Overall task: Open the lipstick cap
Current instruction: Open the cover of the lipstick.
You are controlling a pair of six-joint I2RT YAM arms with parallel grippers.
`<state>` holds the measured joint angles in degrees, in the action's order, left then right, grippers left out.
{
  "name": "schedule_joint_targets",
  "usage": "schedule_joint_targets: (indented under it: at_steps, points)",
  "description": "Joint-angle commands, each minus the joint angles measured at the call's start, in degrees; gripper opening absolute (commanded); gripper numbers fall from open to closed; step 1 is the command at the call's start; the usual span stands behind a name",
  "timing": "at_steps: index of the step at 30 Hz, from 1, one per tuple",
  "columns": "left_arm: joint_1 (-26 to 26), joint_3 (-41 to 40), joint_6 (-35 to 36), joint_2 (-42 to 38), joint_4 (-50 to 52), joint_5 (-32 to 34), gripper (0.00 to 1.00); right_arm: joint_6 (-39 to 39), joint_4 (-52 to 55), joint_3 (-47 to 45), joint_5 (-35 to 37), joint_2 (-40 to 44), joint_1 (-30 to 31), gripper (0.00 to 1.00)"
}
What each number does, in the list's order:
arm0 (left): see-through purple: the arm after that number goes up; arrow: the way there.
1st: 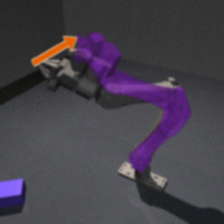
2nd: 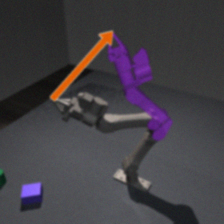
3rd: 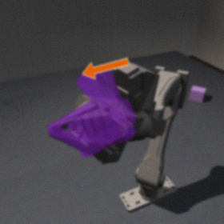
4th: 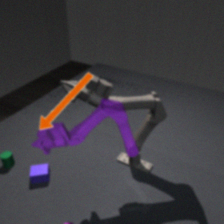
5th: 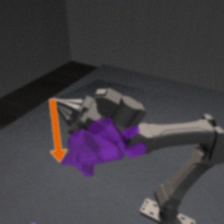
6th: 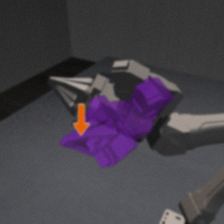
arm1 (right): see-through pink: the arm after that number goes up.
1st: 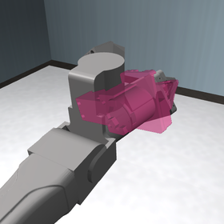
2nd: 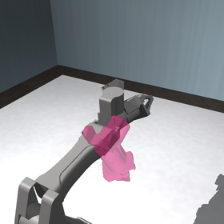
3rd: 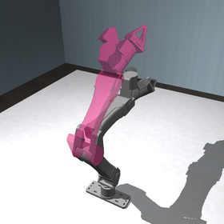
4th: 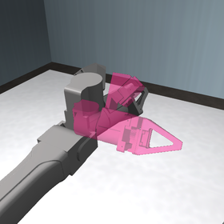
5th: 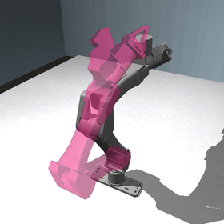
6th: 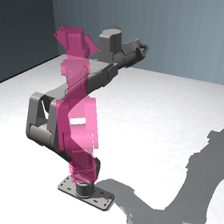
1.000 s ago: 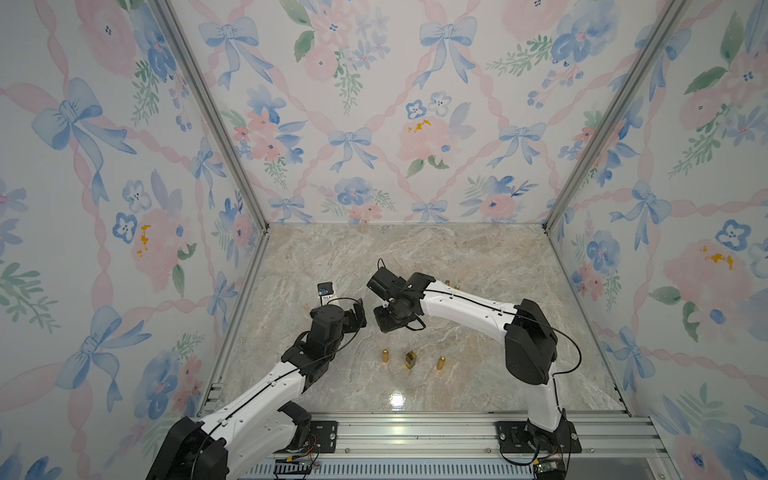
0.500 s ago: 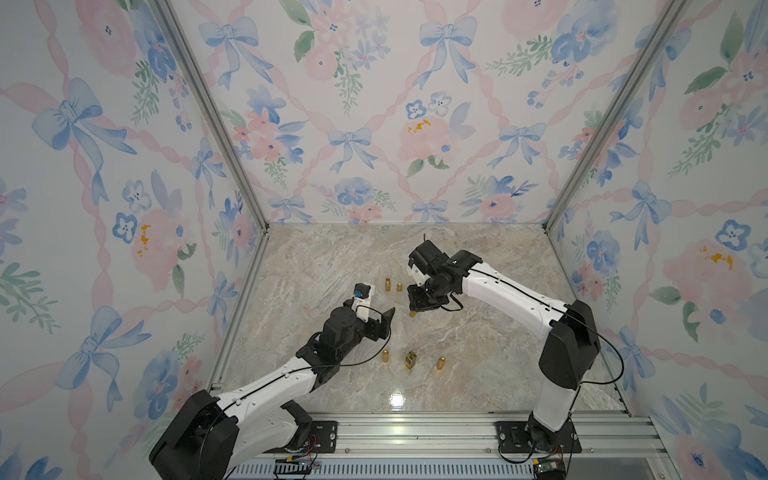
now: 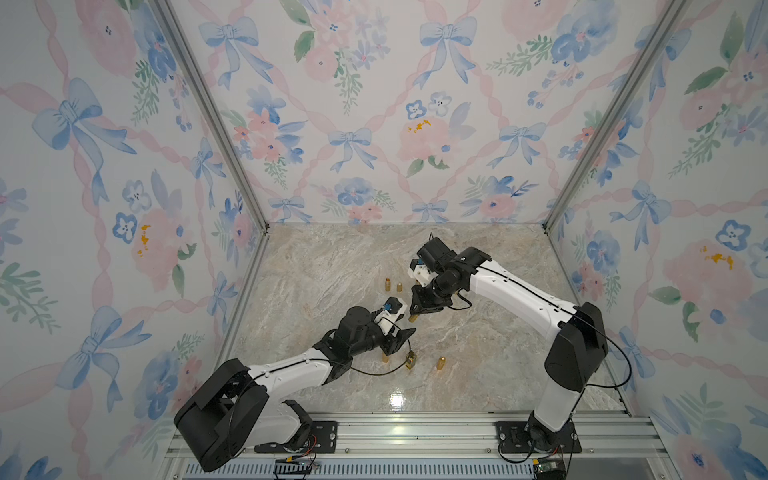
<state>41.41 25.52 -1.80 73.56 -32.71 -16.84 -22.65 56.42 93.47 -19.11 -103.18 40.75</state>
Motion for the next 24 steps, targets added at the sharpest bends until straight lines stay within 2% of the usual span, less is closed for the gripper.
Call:
schedule_joint_targets:
  at_steps: [1,10,15,18,24]
  points:
    - [0.4,2.1,1.8,1.9,-2.4,-3.3,0.50,0.6,1.2,-0.7,-2.1,2.0,-0.3,0.22]
    - [0.5,2.7,1.5,3.7,-3.6,-1.6,0.29,0.4,0.7,-0.7,-3.1,1.3,-0.2,0.21]
    - [0.5,2.9,1.0,4.0,-4.1,-1.1,0.26,0.3,0.5,-0.7,-4.1,0.9,-0.2,0.21]
    - [0.5,3.2,1.0,4.8,-4.1,-0.5,0.20,0.4,0.2,-0.9,-3.8,1.1,-0.2,0.21]
    - [0.5,2.3,-0.8,4.3,-4.1,1.8,0.05,-0.1,-0.7,-1.1,-2.4,2.7,-0.2,0.28]
